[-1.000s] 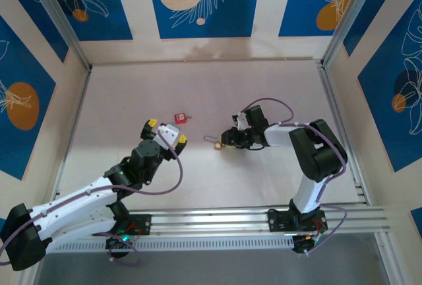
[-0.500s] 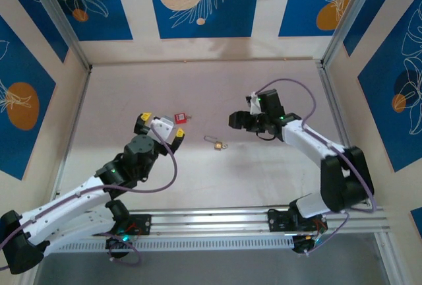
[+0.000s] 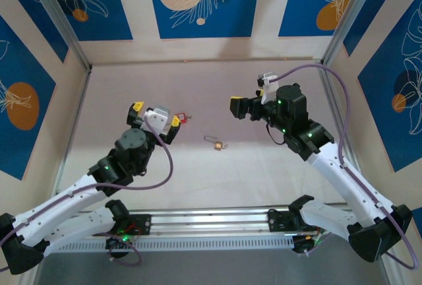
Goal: Unlock with the key
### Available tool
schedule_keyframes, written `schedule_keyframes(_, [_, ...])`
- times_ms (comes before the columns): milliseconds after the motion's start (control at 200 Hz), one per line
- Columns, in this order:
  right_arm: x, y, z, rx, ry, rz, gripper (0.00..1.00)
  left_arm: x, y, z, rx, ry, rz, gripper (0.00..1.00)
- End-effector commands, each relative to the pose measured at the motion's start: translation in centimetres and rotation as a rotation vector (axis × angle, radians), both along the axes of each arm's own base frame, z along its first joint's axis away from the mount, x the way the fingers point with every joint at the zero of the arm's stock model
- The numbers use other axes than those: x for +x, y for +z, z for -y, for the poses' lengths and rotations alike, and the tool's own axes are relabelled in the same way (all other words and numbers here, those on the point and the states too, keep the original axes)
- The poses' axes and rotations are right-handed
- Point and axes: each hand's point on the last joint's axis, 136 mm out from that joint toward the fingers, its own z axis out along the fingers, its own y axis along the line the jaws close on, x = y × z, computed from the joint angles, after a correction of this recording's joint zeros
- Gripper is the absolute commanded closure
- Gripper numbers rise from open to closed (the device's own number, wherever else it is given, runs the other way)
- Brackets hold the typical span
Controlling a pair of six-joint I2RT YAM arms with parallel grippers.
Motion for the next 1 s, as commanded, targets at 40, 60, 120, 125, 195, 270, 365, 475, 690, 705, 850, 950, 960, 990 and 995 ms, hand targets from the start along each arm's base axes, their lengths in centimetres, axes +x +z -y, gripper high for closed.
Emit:
schedule_keyframes(40, [2.3,-5.6,3.2,-0.096,-0.138,-0.072,0.01,0.4,-3.0,0.6,0.083,-0.063,0.135,0.0])
schedule_keyframes(60, [2.4,-6.1,3.3,-0.09,-0.135,-0.079,0.01,0.4,-3.4,0.5,0.077,-0.065,0.144,0.0])
schedule_keyframes(120, [2.9,-7.4,4.0,-0.079,-0.14,-0.098,0.01,0.8,-4.4,-0.5,0.016,-0.041,0.144,0.0])
schedule_keyframes(125, [2.9,-7.5,4.1,-0.079,-0.143,-0.098,0.01,0.9,-4.4,-0.6,0.012,-0.039,0.142,0.0])
schedule_keyframes(195, [3.2,-8.5,4.7,-0.104,-0.152,-0.095,0.01,1.6,-5.8,-1.9,-0.013,-0.013,0.098,0.0])
schedule_keyframes(270, [3.3,-8.6,5.1,-0.128,-0.14,-0.033,0.01,2.5,-7.2,-3.6,-0.015,0.042,0.064,0.0])
schedule_keyframes(365, [2.8,-8.0,4.8,-0.104,-0.044,0.067,0.01,3.2,-8.5,-5.7,-0.033,0.096,0.069,0.0])
schedule_keyframes(475, [2.2,-7.8,5.3,-0.057,0.001,0.089,0.01,3.5,-10.5,-9.2,-0.138,0.223,0.065,0.0])
schedule_keyframes(690, [1.6,-9.0,5.4,-0.071,0.071,0.081,0.01,4.1,-14.0,-12.1,-0.127,0.293,-0.001,0.0])
schedule_keyframes(705, [1.6,-9.0,5.3,-0.073,0.074,0.082,0.01,4.2,-14.3,-12.2,-0.128,0.292,-0.006,0.0])
schedule_keyframes(850, [1.5,-9.9,5.7,-0.084,0.066,0.069,0.01,6.5,-16.3,-12.7,-0.168,0.288,-0.018,0.0])
schedule_keyframes(950, [1.5,-10.9,6.2,-0.088,0.055,0.06,0.01,8.4,-16.9,-12.8,-0.186,0.308,0.018,0.0])
schedule_keyframes(960, [1.5,-11.0,6.3,-0.088,0.05,0.059,0.01,8.6,-17.3,-12.9,-0.188,0.318,0.01,0.0])
schedule_keyframes(990, [1.6,-11.3,6.6,-0.083,0.038,0.057,0.01,9.1,-18.4,-13.1,-0.195,0.328,-0.014,0.0])
schedule_keyframes(995, [1.6,-11.3,6.6,-0.083,0.038,0.057,0.01,9.2,-18.4,-13.0,-0.191,0.323,-0.014,0.0])
